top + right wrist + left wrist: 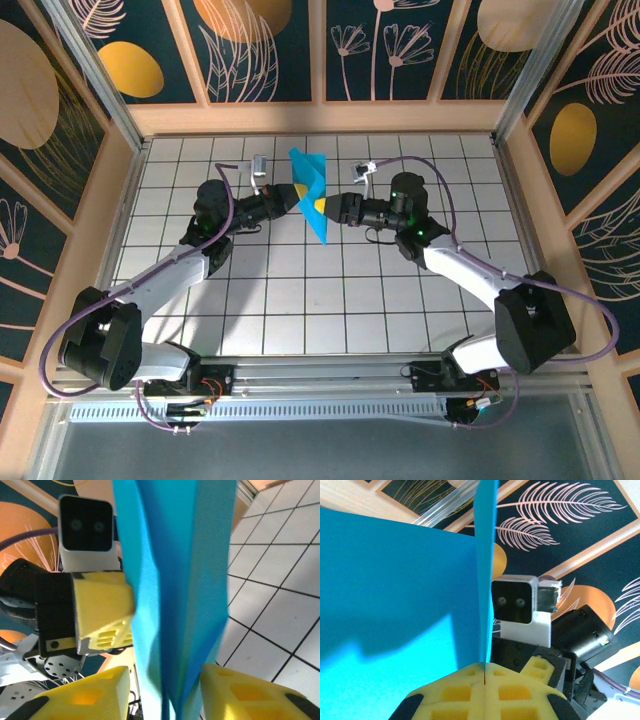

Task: Fold a paper plane with a square sheet of paper (fold left side to right side)
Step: Turn over the paper at the center of the table.

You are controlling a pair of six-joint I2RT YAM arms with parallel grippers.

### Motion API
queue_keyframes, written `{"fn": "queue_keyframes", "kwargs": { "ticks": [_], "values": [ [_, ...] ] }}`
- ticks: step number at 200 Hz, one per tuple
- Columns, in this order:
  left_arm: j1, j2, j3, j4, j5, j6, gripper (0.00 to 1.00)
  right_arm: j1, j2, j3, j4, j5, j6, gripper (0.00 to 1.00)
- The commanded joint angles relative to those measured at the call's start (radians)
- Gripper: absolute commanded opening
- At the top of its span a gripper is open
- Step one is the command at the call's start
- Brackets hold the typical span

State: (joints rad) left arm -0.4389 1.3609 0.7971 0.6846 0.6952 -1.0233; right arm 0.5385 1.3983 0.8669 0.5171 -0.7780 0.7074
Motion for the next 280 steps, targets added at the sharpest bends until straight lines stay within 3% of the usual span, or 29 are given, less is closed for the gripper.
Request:
{"fn": "queue_keyframes", "kwargs": {
  "ticks": [1, 30, 41, 55, 90, 105, 128, 149, 177, 202, 261, 280],
  "values": [
    [-0.005, 0.006, 0.022, 0.011, -0.001, 0.014, 0.02, 0.003, -0.002, 0.032, 0.021, 0.006, -0.023, 0.31],
    [-0.004, -0.006, 0.024, -0.065, -0.039, 0.061, 0.11, 0.003, -0.026, 0.030, -0.018, 0.031, -0.040, 0.10],
    [-0.004, -0.012, 0.025, -0.103, -0.061, 0.084, 0.21, 0.003, -0.037, 0.034, -0.047, 0.045, -0.056, 0.04],
    [-0.004, -0.030, 0.027, -0.170, -0.110, 0.121, 0.33, 0.003, -0.053, 0.044, -0.100, 0.071, -0.084, 0.00],
    [-0.003, -0.122, 0.029, -0.379, -0.314, 0.224, 0.44, 0.017, -0.089, 0.111, -0.360, 0.238, -0.217, 0.00],
    [-0.003, -0.179, 0.024, -0.458, -0.429, 0.264, 0.46, 0.055, -0.089, 0.177, -0.538, 0.423, -0.314, 0.00],
    [-0.003, -0.258, 0.022, -0.574, -0.606, 0.309, 0.48, 0.184, -0.012, 0.338, -0.851, 0.896, -0.474, 0.00],
    [-0.004, -0.328, 0.004, -0.651, -0.766, 0.317, 0.50, 0.288, 0.138, 0.484, -1.093, 1.279, -0.512, 0.00],
    [-0.003, -0.406, -0.029, -0.694, -0.889, 0.313, 0.51, 0.384, 0.342, 0.619, -1.313, 1.605, -0.500, 0.00],
    [-0.003, -0.443, -0.046, -0.710, -0.937, 0.311, 0.51, 0.424, 0.469, 0.670, -1.363, 1.656, -0.506, 0.00],
    [-0.003, -0.427, -0.037, -0.720, -0.943, 0.315, 0.52, 0.466, 0.667, 0.682, -1.361, 1.553, -0.526, 0.00],
    [-0.003, -0.416, -0.033, -0.717, -0.933, 0.316, 0.52, 0.474, 0.685, 0.688, -1.350, 1.494, -0.526, 0.08]
  ]
}}
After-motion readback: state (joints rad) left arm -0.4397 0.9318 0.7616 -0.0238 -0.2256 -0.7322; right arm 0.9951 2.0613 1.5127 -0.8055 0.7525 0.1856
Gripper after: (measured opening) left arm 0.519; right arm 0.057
